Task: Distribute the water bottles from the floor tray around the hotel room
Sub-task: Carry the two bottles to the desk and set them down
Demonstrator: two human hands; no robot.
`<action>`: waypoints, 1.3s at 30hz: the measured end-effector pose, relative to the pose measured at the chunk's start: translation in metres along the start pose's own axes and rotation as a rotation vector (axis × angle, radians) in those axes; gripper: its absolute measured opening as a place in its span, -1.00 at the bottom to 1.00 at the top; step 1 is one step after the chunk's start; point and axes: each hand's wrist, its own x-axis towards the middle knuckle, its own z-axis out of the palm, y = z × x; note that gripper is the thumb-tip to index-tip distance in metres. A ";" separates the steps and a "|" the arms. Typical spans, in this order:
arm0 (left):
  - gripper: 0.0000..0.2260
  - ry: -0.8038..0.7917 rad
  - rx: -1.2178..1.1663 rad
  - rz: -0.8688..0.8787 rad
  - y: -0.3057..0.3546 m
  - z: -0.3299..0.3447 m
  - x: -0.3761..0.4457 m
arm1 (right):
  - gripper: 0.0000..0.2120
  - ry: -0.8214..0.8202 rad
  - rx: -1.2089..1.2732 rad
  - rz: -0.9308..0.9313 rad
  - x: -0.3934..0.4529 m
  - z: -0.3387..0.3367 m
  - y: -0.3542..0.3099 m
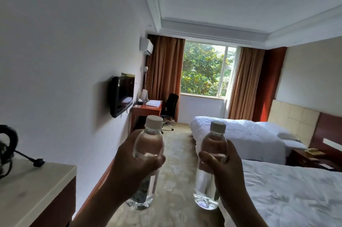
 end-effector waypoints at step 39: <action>-0.42 -0.028 -0.087 -0.097 -0.445 0.232 0.664 | -0.54 -0.109 0.115 -0.028 0.712 0.109 0.438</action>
